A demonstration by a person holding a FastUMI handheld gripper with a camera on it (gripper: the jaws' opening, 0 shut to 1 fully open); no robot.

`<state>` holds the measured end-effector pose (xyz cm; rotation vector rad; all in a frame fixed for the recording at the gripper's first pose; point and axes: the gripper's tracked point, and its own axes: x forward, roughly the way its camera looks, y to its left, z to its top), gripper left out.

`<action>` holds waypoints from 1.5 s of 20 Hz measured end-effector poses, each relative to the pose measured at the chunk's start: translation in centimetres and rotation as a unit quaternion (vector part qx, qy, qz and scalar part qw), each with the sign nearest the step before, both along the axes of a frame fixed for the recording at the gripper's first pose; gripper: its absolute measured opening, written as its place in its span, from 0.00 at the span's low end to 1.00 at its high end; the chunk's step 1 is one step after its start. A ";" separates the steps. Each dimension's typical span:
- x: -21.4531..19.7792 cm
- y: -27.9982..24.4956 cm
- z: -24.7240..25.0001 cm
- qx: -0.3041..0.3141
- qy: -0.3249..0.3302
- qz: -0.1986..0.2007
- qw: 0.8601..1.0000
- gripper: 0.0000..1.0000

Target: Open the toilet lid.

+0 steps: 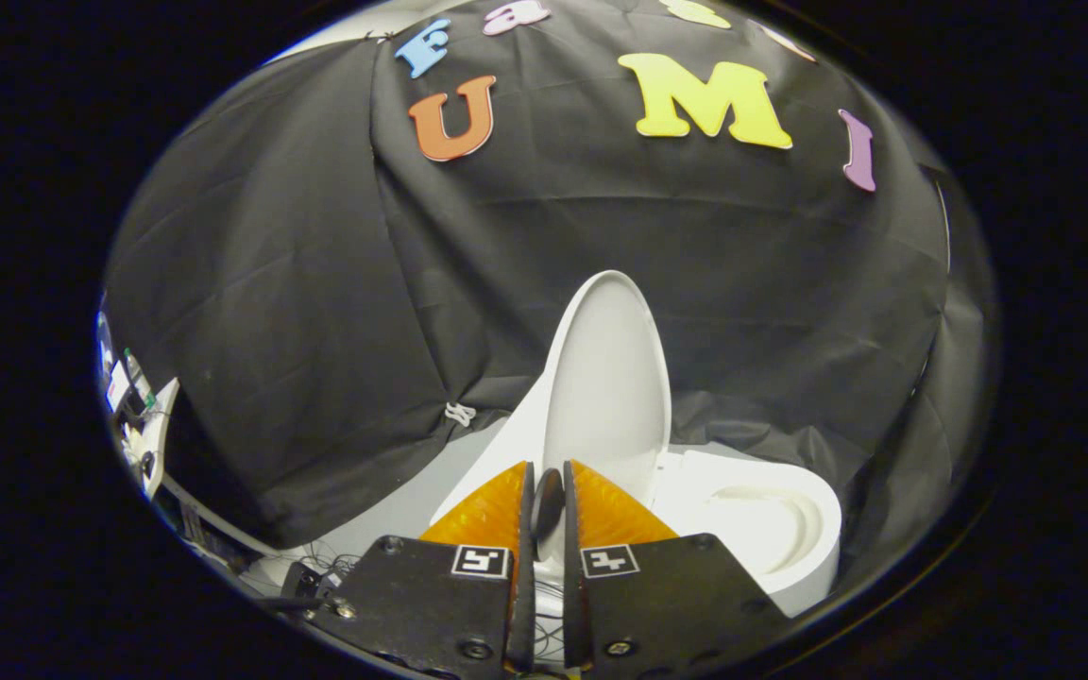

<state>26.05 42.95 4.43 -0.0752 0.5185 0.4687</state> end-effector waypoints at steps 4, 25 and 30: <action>0.0 0.8 -0.2 -0.014 -0.005 -0.002 1.000 0.15; -4.1 0.4 -1.2 -0.053 0.032 -0.004 0.998 0.44; -5.9 -1.9 -1.3 -0.047 0.019 -0.002 0.999 0.46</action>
